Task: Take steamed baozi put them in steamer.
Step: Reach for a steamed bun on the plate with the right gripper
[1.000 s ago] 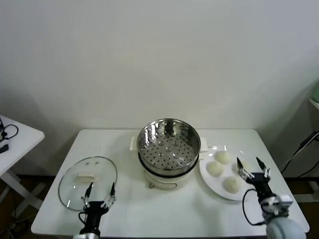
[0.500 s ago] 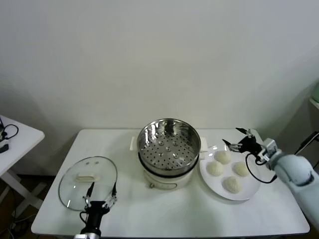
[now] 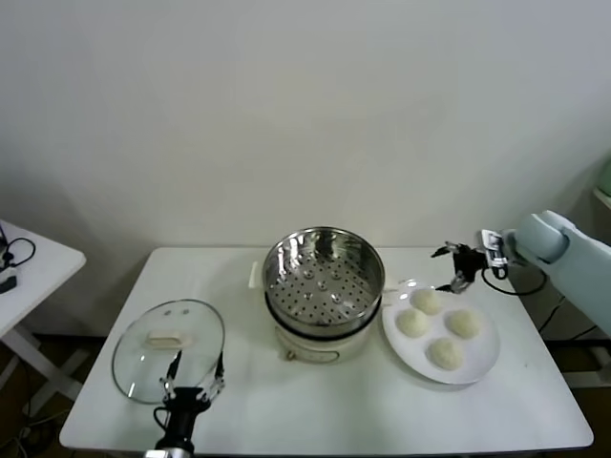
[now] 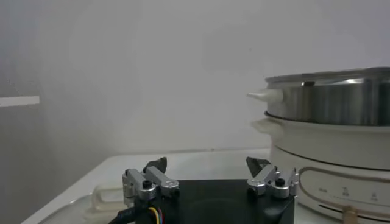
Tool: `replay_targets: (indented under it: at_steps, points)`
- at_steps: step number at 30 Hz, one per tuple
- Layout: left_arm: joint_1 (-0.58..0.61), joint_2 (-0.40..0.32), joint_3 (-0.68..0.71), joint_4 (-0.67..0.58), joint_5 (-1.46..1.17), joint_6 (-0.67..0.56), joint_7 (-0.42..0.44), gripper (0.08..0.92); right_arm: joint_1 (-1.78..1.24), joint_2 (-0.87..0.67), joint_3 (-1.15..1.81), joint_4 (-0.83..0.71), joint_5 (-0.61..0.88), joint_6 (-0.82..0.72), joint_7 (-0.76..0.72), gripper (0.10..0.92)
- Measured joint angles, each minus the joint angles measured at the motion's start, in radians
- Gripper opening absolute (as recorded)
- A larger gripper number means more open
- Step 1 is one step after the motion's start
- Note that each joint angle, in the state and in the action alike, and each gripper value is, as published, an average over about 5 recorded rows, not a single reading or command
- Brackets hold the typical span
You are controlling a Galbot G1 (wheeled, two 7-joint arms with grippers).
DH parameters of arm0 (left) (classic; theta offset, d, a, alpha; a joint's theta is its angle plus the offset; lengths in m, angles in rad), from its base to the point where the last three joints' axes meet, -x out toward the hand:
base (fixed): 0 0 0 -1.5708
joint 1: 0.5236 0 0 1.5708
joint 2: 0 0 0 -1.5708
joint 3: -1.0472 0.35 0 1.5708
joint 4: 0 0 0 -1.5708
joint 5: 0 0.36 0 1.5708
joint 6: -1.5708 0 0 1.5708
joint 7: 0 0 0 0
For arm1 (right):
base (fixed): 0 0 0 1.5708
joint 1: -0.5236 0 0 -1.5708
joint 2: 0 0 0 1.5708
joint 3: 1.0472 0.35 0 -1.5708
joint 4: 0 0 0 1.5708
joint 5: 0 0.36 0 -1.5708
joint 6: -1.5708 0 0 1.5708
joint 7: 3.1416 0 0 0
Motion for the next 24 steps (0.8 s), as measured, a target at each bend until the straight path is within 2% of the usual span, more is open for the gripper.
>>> replay_targets:
  at_steps: [8, 24]
  points:
    - [-0.002, 0.001, -0.009, 0.009, 0.0, -0.004, 0.001, 0.823, 0.06, 0.106, -0.115, -0.141, -0.004, 0.032, -0.059, 0.823]
    - [-0.006, 0.004, -0.017, 0.027, 0.003, -0.014, 0.001, 0.823, 0.003, 0.268, -0.094, -0.353, -0.065, 0.063, -0.079, 0.823]
